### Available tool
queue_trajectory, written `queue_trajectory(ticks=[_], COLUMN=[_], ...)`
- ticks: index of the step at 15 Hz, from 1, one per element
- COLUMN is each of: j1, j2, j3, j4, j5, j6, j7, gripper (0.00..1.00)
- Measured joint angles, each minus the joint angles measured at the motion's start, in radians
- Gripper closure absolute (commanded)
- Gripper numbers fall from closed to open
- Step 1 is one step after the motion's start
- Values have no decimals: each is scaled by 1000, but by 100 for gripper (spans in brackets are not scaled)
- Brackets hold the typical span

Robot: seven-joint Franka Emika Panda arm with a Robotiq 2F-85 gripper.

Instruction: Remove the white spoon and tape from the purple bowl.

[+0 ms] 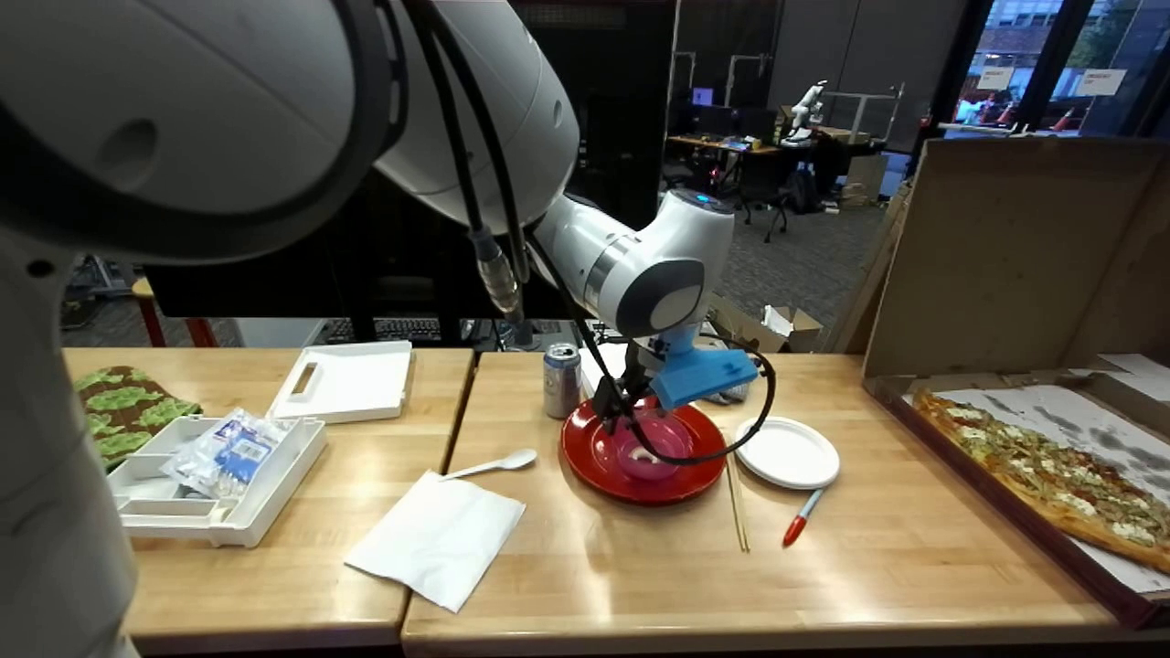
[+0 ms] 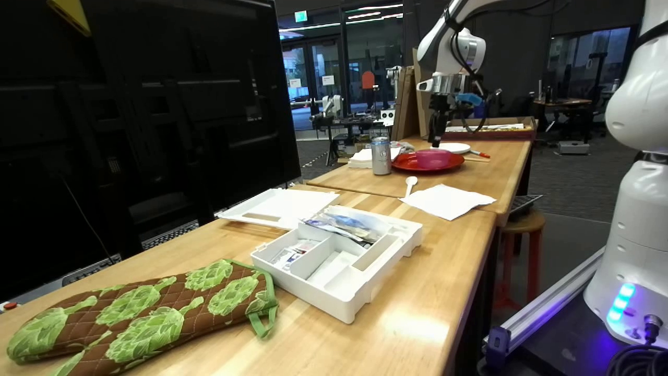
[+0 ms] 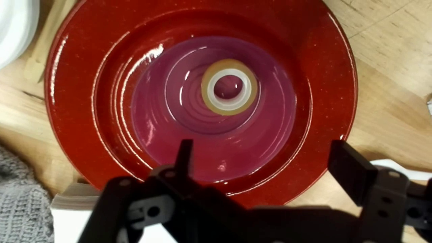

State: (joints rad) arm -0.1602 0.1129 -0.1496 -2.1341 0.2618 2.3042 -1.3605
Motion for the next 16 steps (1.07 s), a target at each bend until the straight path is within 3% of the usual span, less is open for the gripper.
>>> queue_trajectory(ticks=[16], j1=[-25], j2=[143], j3=[12], j4=[107], j5=[0], j6=[-53], j7=[-3], gripper=[0])
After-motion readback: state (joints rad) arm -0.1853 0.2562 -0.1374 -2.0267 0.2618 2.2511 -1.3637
